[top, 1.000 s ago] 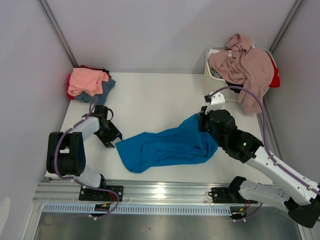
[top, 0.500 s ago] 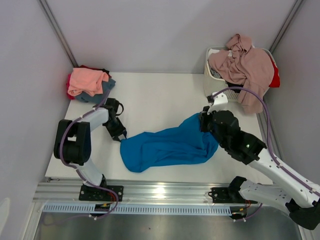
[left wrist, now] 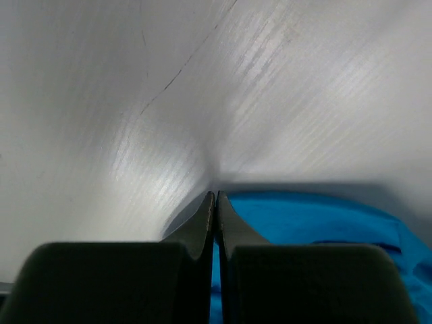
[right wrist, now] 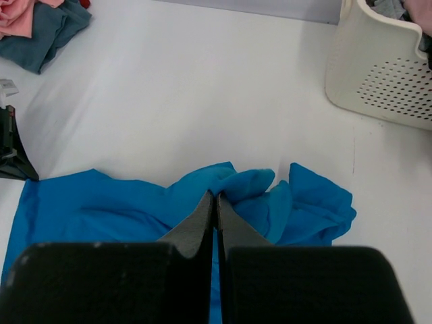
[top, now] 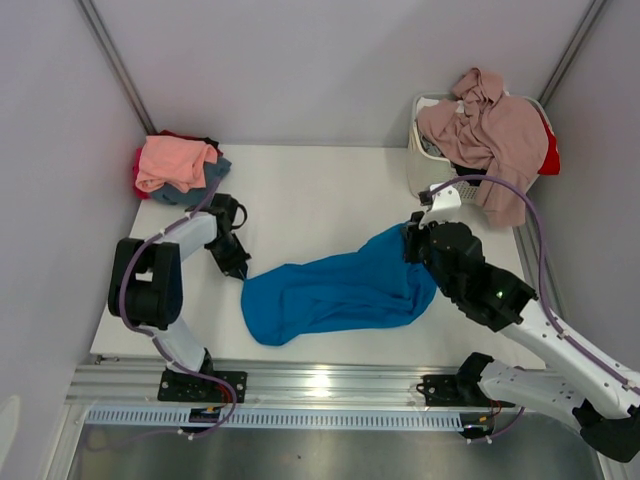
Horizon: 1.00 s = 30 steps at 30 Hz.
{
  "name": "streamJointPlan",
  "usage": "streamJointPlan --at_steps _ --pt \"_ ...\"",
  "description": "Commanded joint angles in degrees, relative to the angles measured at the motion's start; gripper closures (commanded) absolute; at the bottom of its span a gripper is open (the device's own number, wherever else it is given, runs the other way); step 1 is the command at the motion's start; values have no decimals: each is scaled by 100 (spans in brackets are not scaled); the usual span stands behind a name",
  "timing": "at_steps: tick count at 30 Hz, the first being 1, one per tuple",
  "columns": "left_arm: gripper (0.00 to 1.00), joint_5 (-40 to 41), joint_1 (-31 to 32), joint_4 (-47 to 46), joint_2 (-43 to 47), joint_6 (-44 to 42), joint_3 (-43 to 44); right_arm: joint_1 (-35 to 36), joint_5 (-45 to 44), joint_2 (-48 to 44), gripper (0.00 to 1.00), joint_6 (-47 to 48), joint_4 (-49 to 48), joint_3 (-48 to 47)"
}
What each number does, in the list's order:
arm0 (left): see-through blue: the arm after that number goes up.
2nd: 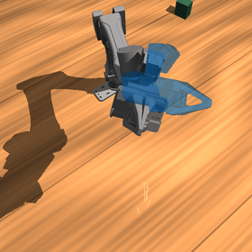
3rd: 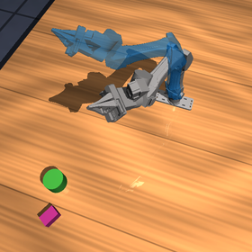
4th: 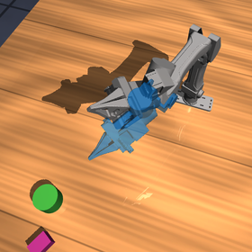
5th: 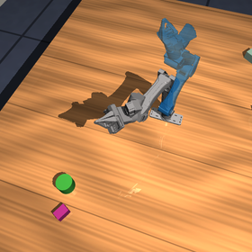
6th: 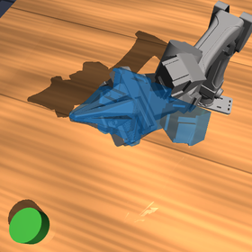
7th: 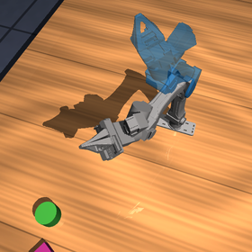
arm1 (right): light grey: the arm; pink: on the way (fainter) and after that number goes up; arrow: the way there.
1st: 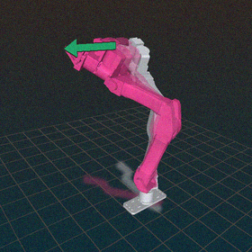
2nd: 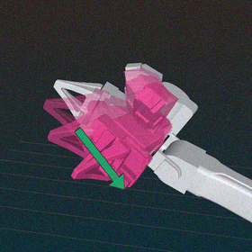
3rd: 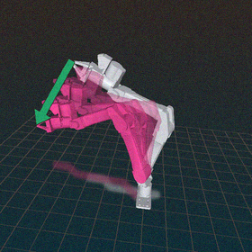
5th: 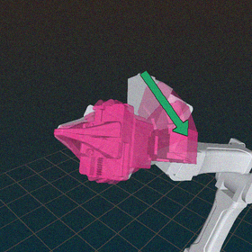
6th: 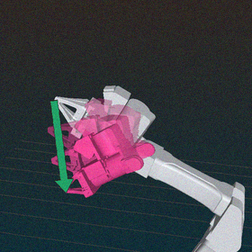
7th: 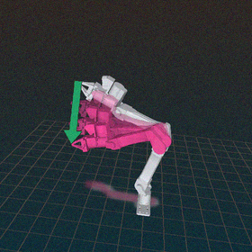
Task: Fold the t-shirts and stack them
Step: Flatten out the tshirt
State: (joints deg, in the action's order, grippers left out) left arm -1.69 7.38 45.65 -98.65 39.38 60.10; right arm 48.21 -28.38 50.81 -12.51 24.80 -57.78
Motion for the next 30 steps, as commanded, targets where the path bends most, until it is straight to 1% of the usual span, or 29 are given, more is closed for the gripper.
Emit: streamJointPlan --at_steps 1,4,6,7,8,11,12,13,14,15,16,17,18,19,20,22,23,24,25,26,27,28,29,30 --pt "99 28 9 128 495 -149 387 13 -317 52 100 275 -344 -101" --pt "100 72 9 356 750 -281 871 13 -379 175 100 442 -396 -181" --pt "99 239 9 541 908 -412 1126 22 -440 219 100 521 -467 -234" --pt "100 370 9 707 961 -465 1553 22 -458 245 100 609 -484 -251" --pt "100 511 9 787 1031 -535 1723 14 -493 246 100 662 -502 -278" --pt "100 618 9 1112 1173 -886 2749 13 -659 254 100 934 -625 -321" --pt "100 635 9 1270 1129 -931 2962 13 -721 263 100 1013 -686 -339" --pt "100 609 9 1410 1103 -966 3164 13 -861 254 100 1092 -721 -348" --pt "100 557 9 1586 1094 -1002 3671 13 -958 280 100 1224 -765 -374" --pt "100 513 9 1666 1085 -1072 3841 22 -1037 298 100 1338 -879 -401" --pt "100 547 18 1754 1085 -1107 4000 14 -1264 307 100 1487 -941 -453" --pt "99 626 44 1815 1085 -1142 4506 13 -1388 316 100 1732 -1002 -488" --pt "100 687 79 1981 1076 -1256 4702 13 -1546 359 100 1883 -1177 -532" --pt "99 784 88 2096 1024 -1274 5052 5 -1904 386 100 2032 -1266 -620" --pt "100 819 97 2271 1023 -1292 5369 -4 -2056 421 100 2364 -1458 -673" --pt "99 1090 123 2369 1128 -1318 5608 -179 -2320 421 100 2639 -1644 -848" --pt "100 1214 132 2387 1207 -1353 5601 -276 -2452 395 100 2736 -1706 -919" --pt "100 1346 132 2387 1295 -1354 5531 -572 -2470 308 100 2824 -1741 -998" --pt "100 1643 132 2379 1409 -1336 5452 -741 -2479 237 100 2842 -1741 -1120" --pt "100 1768 132 2352 1645 -1362 5373 -890 -2479 167 100 2868 -1794 -1165" --pt "100 1900 132 2265 1778 -1380 5076 -1057 -2497 79 100 2921 -1881 -1174" --pt "100 2040 132 2229 1910 -1380 4960 -1363 -2532 -78 100 3121 -1986 -1166" --pt "100 2302 132 2186 2189 -1380 4855 -1506 -2610 -158 100 3245 -2214 -1139" --pt "100 2401 132 2124 2340 -1380 4462 -1664 -2611 -220 100 3490 -2320 -1130"
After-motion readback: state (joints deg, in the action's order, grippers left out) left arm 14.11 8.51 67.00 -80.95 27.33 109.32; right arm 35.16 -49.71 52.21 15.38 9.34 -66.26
